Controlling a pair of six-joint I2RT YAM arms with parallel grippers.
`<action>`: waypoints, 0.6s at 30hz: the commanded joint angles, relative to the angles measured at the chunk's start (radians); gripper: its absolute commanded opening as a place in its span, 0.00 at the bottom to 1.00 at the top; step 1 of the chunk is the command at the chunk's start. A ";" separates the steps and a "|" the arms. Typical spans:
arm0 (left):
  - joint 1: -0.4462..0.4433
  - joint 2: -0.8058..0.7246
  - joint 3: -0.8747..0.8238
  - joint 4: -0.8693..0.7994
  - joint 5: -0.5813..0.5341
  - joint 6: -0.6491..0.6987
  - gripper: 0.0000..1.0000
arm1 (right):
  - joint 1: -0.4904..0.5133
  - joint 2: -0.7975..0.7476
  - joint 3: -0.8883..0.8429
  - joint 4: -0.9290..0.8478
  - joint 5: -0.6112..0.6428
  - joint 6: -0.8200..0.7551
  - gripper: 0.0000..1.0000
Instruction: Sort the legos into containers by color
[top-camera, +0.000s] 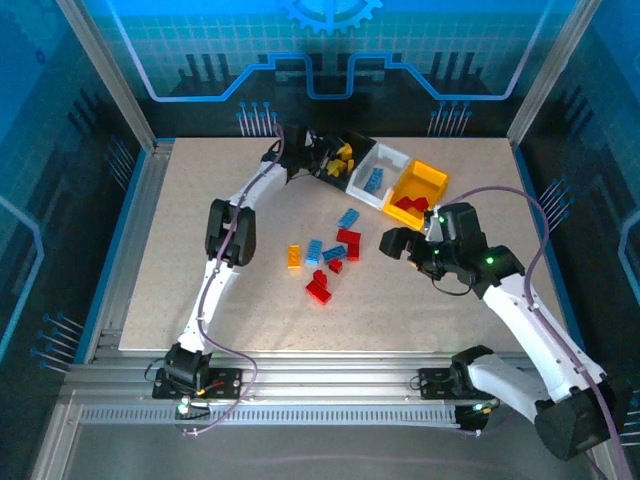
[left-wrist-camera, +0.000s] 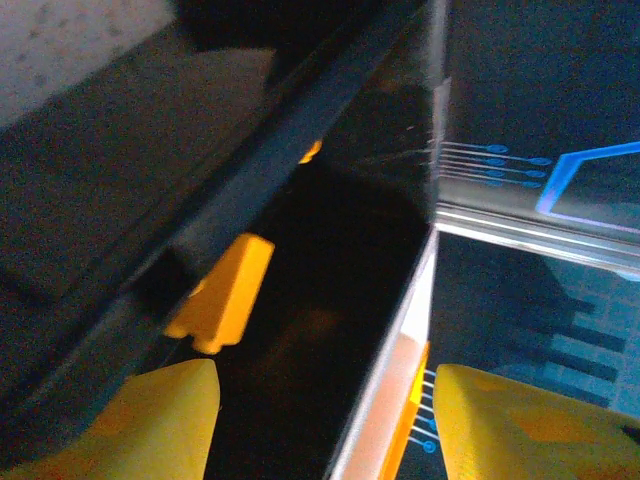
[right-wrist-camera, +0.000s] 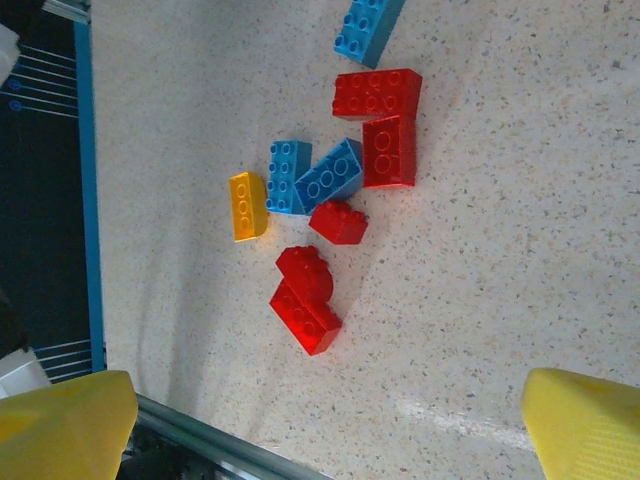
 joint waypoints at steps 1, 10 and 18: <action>0.000 -0.147 -0.073 -0.140 0.034 0.145 0.60 | 0.009 0.036 -0.012 0.014 -0.017 -0.001 1.00; -0.001 -0.557 -0.464 -0.597 -0.171 0.539 0.63 | 0.074 0.249 0.052 0.082 -0.052 -0.078 1.00; -0.066 -0.840 -0.817 -0.780 -0.462 0.748 0.64 | 0.177 0.442 0.145 0.136 -0.084 -0.118 1.00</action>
